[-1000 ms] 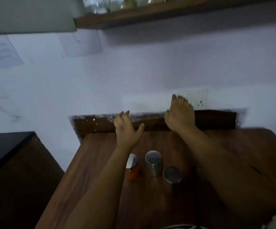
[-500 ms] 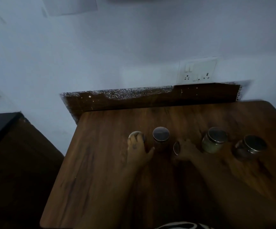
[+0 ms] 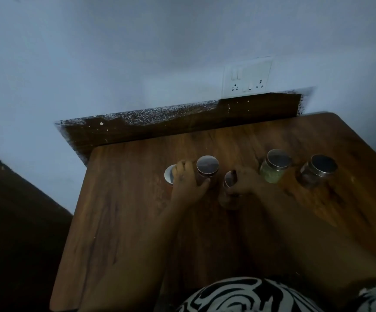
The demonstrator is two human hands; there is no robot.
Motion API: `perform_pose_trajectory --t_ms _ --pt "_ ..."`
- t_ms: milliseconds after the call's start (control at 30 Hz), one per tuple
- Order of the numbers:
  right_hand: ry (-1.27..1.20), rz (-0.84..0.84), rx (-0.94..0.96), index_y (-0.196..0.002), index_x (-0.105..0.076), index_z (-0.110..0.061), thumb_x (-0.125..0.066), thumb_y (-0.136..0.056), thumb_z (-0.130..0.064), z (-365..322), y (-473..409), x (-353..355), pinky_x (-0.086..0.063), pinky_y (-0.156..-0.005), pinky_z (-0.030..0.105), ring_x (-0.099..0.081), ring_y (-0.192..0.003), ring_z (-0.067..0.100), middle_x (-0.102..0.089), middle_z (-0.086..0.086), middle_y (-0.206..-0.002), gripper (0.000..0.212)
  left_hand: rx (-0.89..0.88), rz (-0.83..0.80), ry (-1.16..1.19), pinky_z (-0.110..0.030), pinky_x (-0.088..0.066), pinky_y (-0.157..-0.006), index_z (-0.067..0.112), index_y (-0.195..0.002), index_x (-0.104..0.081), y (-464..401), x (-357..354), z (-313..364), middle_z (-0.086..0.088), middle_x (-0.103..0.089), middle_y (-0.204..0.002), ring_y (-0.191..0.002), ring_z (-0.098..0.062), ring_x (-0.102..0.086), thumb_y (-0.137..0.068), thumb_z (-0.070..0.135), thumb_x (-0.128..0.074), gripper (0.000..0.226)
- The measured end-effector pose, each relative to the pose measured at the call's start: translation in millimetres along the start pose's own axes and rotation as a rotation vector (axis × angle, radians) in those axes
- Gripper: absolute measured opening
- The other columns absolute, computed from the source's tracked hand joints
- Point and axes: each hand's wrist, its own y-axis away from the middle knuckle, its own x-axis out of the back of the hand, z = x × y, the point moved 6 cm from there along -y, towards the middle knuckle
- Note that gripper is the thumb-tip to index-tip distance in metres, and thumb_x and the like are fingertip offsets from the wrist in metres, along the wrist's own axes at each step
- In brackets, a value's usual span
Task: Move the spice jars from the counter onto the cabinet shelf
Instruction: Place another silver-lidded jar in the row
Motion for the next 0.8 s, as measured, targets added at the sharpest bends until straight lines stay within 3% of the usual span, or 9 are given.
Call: perform_pose_trajectory --t_ms 133,300,433,567,700,800 --pt "-0.048 0.049 -0.010 -0.112 -0.051 -0.014 -0.083 -0.067 -0.028 -6.8 3.0 11.0 -0.051 -0.072 0.030 -0.056 -0.094 0.019 -0.057 0.005 -0.110 0.057 -0.042 -0.033 0.021 -0.029 -0.033 -0.099 0.011 -0.130 -0.047 -3.2 -6.0 7.4 -0.007 -0.045 -0.129 -0.121 -0.020 -0.040 -0.077 0.045 -0.074 0.068" --pt "-0.002 0.098 0.014 -0.103 -0.044 -0.017 -0.083 -0.067 -0.030 -17.2 6.7 29.9 -0.052 -0.074 0.032 -0.055 -0.093 0.020 -0.055 0.006 -0.108 0.054 -0.103 -0.071 0.080 -0.021 -0.021 -0.098 0.009 -0.140 -0.040 -2.7 -11.0 21.7 -0.008 -0.043 -0.138 -0.129 -0.020 -0.038 -0.074 0.042 -0.079 0.083" --pt "-0.024 0.092 0.001 -0.114 -0.046 -0.014 -0.081 -0.070 -0.032 -27.4 14.2 45.2 -0.054 -0.084 0.038 -0.056 -0.103 0.025 -0.054 0.008 -0.115 0.060 -0.074 -0.202 0.199 -0.035 -0.036 -0.107 0.013 -0.145 -0.031 -3.0 -18.7 29.6 -0.009 -0.036 -0.146 -0.135 -0.024 -0.036 -0.065 0.047 -0.082 0.101" --pt "-0.027 0.135 0.025 -0.113 -0.050 -0.017 -0.079 -0.069 -0.047 -32.8 21.9 62.1 -0.053 -0.084 0.039 -0.054 -0.100 0.024 -0.054 0.007 -0.114 0.061 0.009 -0.357 0.290 -0.047 -0.041 -0.109 0.020 -0.148 -0.024 -1.4 -31.9 30.3 -0.006 -0.035 -0.150 -0.139 -0.025 -0.035 -0.052 0.062 -0.080 0.118" --pt "-0.128 0.165 0.056 -0.105 -0.056 -0.022 -0.063 -0.071 -0.072 -37.5 26.1 76.5 -0.049 -0.085 0.036 -0.052 -0.101 0.020 -0.055 0.000 -0.113 0.061 0.062 -0.444 0.518 -0.042 -0.046 -0.105 0.027 -0.134 -0.033 -0.7 -35.3 36.3 0.006 -0.049 -0.136 -0.128 -0.015 -0.048 -0.070 0.031 -0.085 0.082" --pt "-0.242 0.220 0.028 -0.097 -0.062 -0.023 -0.041 -0.075 -0.084 -40.5 29.0 88.2 -0.051 -0.088 0.040 -0.060 -0.095 0.018 -0.063 -0.001 -0.101 0.068 0.174 -0.446 0.788 -0.042 -0.054 -0.095 0.027 -0.130 -0.034 -2.2 -33.3 37.3 0.005 -0.054 -0.128 -0.118 -0.017 -0.057 -0.075 0.020 -0.082 0.074"
